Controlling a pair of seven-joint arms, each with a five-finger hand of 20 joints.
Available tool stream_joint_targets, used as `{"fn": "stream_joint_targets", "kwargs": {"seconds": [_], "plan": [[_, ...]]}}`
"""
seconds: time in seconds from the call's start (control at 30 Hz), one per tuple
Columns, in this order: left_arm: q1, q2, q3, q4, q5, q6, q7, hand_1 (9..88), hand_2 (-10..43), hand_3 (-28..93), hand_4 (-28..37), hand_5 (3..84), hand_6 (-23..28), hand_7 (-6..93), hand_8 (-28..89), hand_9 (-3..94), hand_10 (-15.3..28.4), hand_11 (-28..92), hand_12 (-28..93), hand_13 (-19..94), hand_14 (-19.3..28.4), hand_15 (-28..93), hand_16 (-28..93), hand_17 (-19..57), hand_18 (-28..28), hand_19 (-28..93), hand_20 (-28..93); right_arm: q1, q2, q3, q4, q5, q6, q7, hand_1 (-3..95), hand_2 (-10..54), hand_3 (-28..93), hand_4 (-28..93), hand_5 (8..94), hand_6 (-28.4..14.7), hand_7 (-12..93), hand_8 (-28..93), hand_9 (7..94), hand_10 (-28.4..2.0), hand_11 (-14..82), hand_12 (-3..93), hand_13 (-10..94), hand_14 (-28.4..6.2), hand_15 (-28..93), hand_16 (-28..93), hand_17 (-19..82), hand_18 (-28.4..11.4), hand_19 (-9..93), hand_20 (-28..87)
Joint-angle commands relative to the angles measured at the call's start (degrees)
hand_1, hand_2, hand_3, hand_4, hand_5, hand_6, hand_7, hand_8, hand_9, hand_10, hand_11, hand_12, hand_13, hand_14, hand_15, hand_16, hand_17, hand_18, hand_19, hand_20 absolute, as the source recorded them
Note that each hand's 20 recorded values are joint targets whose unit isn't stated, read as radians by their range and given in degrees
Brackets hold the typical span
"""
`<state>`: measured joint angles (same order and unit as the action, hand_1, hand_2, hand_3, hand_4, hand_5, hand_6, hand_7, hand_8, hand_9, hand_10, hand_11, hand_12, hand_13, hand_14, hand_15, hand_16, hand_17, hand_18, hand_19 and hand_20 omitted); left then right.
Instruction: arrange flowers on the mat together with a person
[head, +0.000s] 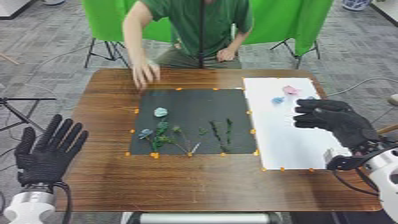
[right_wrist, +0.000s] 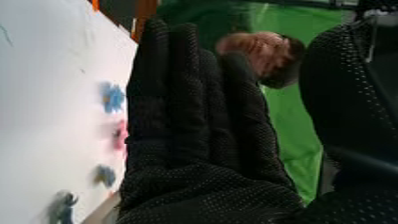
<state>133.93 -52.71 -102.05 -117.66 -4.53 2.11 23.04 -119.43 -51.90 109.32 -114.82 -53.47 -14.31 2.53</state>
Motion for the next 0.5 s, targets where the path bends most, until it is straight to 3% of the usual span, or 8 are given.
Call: {"fn": "stream_joint_targets", "kwargs": {"seconds": [0.03, 0.1, 0.2, 0.5], "plan": [[0.3, -0.65, 0.16, 0.19, -0.21, 0.53, -0.66, 25.6, 10.7, 69, -28.3, 45.0, 6.9, 7.3, -8, 41.4, 13.8, 14, 8, 32, 15.6, 31, -7, -2.2, 13.5, 31, 13, -1.3, 0.7, -1.5, -1.1, -3.4, 5.8, -3.6, 40.6, -9.5, 67, -20, 56.0, -1.9, 13, -10, 57.6, -11.5, 7.8, 13.2, 53, -8.4, 14, 12, 44, -6.7, 27, 29], [0.7, -0.72, 0.11, -0.01, -0.18, 0.58, -0.61, 25.6, 10.7, 69, -28.3, 45.0, 6.9, 7.4, -8, 41.3, 13.8, 14, 8, 32, 15.6, 31, -7, -2.2, 13.5, 31, 13, -1.3, 1.2, -2.4, -1.4, -5.6, 9.0, -4.4, 40.6, -9.5, 68, -22, 55.9, -1.8, 14, -11, 56.9, -11.3, 7.6, 13.3, 51, -8.1, 14, 11, 43, -6.8, 21, 36], [0.4, -0.59, 0.31, 0.16, -0.16, 0.54, -0.82, 25.6, 10.8, 69, -28.3, 45.0, 6.9, 7.4, -8, 41.3, 13.7, 14, 8, 32, 15.6, 31, -7, -2.1, 13.5, 31, 13, -1.5, 2.6, -3.6, -1.9, -10.5, 13.2, -5.3, 40.0, -9.5, 70, -23, 55.0, -1.5, 14, -11, 53.5, -10.9, 7.1, 13.2, 46, -8.3, 13, 11, 41, -7.3, 16, 37], [0.2, -0.87, 0.7, 0.31, -0.02, 0.63, -0.85, 25.5, 10.7, 69, -28.3, 45.0, 6.9, 7.5, -8, 41.3, 13.7, 14, 8, 32, 15.7, 31, -7, -2.2, 13.5, 31, 13, -0.1, 4.0, -3.0, -1.3, -28.7, 16.2, -2.3, 40.1, -9.5, 74, -26, 48.8, -0.9, 16, -12, 44.5, -10.3, 5.3, 12.1, 35, -7.5, 11, 10, 32, -7.4, 1, 35]]}}
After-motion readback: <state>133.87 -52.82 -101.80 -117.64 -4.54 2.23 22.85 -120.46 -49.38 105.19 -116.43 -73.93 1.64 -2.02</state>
